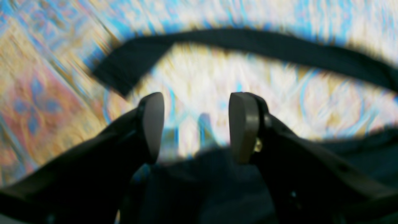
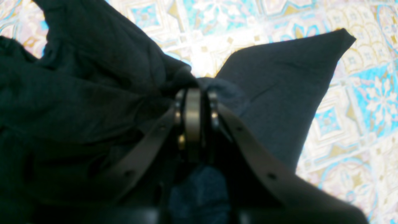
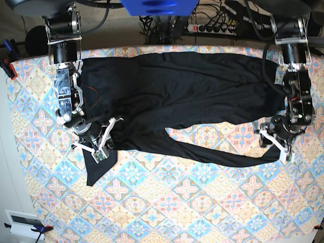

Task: Layout the t-shirt on the table in an organized manner, then fold the t-shirt properly
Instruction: 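Release the sleeve and move the left gripper back to the shirt edge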

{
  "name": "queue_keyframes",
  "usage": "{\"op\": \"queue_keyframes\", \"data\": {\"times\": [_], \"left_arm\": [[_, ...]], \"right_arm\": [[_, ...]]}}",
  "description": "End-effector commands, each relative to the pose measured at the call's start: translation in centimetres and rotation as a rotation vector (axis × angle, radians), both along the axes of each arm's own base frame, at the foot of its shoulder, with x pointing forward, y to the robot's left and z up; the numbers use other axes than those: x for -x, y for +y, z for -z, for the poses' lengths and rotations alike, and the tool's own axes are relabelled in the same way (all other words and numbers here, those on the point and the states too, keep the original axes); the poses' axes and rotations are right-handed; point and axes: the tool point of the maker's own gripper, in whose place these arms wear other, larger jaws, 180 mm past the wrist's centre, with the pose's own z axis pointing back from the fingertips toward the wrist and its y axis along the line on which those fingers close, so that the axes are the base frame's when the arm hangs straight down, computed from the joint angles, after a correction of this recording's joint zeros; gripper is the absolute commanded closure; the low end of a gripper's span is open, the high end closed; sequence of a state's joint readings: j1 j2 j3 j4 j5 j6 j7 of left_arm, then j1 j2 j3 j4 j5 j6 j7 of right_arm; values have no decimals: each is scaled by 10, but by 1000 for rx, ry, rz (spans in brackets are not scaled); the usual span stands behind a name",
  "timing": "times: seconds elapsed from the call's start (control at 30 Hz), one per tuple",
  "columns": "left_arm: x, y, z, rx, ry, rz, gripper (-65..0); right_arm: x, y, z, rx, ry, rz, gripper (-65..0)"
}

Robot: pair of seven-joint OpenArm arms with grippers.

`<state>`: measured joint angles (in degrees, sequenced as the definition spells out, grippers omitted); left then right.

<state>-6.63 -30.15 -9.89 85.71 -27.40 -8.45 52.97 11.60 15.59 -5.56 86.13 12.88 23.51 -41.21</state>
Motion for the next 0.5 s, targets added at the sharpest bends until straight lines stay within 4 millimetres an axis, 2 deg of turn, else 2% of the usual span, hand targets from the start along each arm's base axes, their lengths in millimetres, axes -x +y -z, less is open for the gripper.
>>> {"op": "queue_keyframes", "data": {"times": [0.0,0.13,0.27,0.37,0.43,0.47], "left_arm": [[1,13,-8,-33,-16,-13,-314],[25,14,17,-39,50,-14,-314],[37,13,29,-37,88,-14,-312],[45,11,46,-26,141,-14,-309],[53,4,63,-25,196,8,-282],[55,0,68,-31,213,28,-246]], "right_arm": [[-16,-1,-25,-18,-76,0,0],[-16,-1,-26,-18,-78,0,0],[-16,-1,-26,-18,-78,0,0],[-16,-1,-26,-18,-79,0,0],[-16,0,-27,-18,-81,-1,0],[-16,0,-28,-18,-84,-2,0]]}}
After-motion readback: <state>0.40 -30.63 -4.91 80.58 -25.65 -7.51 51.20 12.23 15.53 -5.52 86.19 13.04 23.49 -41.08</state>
